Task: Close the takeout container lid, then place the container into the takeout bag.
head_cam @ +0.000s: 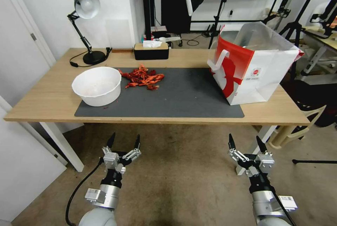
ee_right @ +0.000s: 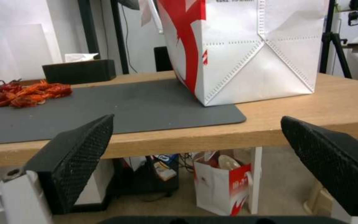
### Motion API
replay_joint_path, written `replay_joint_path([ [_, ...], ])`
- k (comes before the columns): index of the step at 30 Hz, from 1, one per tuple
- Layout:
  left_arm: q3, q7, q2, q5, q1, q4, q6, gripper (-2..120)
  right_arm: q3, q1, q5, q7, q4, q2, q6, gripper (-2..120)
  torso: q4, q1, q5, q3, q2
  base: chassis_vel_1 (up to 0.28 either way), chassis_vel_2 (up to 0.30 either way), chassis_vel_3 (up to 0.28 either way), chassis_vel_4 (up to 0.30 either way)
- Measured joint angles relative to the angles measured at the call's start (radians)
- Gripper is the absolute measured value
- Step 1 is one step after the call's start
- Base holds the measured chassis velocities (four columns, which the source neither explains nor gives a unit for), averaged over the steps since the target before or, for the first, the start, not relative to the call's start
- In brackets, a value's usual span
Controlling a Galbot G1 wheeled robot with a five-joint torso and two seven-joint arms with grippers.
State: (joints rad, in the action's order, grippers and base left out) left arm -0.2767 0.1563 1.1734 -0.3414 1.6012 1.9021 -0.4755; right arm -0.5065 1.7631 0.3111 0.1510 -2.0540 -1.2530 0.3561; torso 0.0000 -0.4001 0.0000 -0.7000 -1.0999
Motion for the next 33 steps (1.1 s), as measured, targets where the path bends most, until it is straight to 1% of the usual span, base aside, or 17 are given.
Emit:
replay_joint_path([
  [33, 0.000, 0.000, 0.000, 0.000, 0.000, 0.000, 0.001, 100, 0.000, 0.000, 0.000, 0.000, 0.000, 0.000, -0.001, 100, 0.0000, 0.000, 0.0000, 0.000, 0.000, 0.000, 0.000, 0.000, 0.000],
])
